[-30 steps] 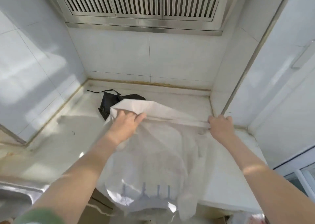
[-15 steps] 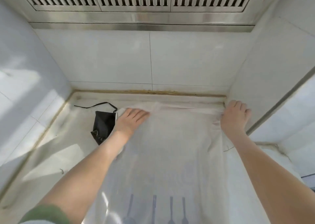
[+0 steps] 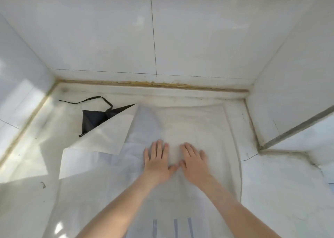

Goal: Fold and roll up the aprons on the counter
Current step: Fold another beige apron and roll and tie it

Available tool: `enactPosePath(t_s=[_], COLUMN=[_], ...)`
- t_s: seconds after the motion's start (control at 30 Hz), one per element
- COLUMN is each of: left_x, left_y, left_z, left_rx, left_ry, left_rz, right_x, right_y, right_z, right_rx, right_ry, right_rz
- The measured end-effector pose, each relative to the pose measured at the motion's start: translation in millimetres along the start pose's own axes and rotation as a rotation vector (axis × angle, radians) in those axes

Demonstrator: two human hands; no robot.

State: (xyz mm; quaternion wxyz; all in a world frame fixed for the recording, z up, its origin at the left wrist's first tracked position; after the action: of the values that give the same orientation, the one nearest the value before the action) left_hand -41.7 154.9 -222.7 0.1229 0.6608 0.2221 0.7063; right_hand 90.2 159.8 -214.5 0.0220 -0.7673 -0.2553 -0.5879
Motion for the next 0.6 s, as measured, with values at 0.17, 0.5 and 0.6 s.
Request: enactPosePath(t_s=[0.17,0.5,0.6], left_x=[-3.8,3.9,4.1], left_y=[-16.7,-27.0,-25.4], left_z=[1.5,18.8,9.3], left_rx=[-0.046,-0.203,-0.190], left_ry=[0.013,0.053,0.019], left_rz=[0.123,0.182,0.213], right_x=[1.6,9.7,8.2], right_y=[10.8,44.9,65.6], right_z=[48.8,121.3,130.7], right_rx=[-0.113,-0.136,-0.097], right_ry=[0.092,0.047,0.081], right_rz=[0.139,0.240,0.176])
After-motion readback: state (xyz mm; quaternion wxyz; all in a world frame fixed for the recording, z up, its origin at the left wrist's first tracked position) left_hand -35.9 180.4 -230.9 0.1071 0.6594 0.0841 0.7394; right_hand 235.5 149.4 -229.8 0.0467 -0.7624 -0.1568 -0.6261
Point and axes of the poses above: each hand's wrist, its own y-axis away from the middle knuckle, its own x-axis out of the back of the hand, z = x × y, the point moved 6 cm from there along -y, towards the middle knuckle, and after that the axes turned 12 degrees about x, right-handed, at the moved point
